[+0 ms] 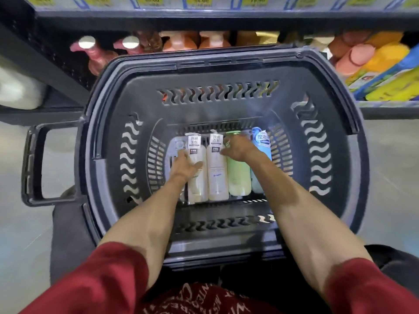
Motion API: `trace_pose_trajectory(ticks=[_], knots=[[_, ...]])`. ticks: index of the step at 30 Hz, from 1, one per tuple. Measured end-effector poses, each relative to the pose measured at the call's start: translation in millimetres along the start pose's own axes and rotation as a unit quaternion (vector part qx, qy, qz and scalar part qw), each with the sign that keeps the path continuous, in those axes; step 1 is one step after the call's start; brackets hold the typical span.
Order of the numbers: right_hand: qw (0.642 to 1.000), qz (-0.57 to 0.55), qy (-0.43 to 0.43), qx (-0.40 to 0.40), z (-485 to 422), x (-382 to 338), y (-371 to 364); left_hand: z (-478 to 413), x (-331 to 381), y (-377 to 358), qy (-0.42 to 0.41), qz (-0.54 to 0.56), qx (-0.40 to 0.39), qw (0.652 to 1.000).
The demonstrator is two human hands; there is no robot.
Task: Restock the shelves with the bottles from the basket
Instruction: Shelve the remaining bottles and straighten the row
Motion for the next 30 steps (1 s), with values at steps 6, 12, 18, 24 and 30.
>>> trace_pose_trajectory(ticks=[6,12,18,24,30], knots=[[1.000,-0.019,0.001,0.006,-5,2,-8,-13,-23,-24,0.044,-0.012,-0.088,0.995],[1.000,-0.022,-0.002,0.003,-8,3,-14,-18,-27,-26,0.038,-0.041,-0.119,0.991],[0.998,-0.054,-0.005,0.018,-10,3,-17,-15,-18,-21,0.015,-0.075,-0.083,0.994],[0.998,-0.067,-0.012,0.016,-11,3,-23,-8,-25,-6,0.046,-0.112,-0.060,0.991],[0.998,-0.062,-0.017,0.021,-15,1,-30,5,-29,35,0.072,-0.163,-0.009,0.984]])
Point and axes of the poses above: each hand's wrist, its own z-axis away from the middle knuckle, its own y-axis out of the back of the hand, x = y × z, the point moved 8 cm from there along -z, towards the middle knuckle, and after that the axes turned 5 degrees about -x, right-handed, at the moved point
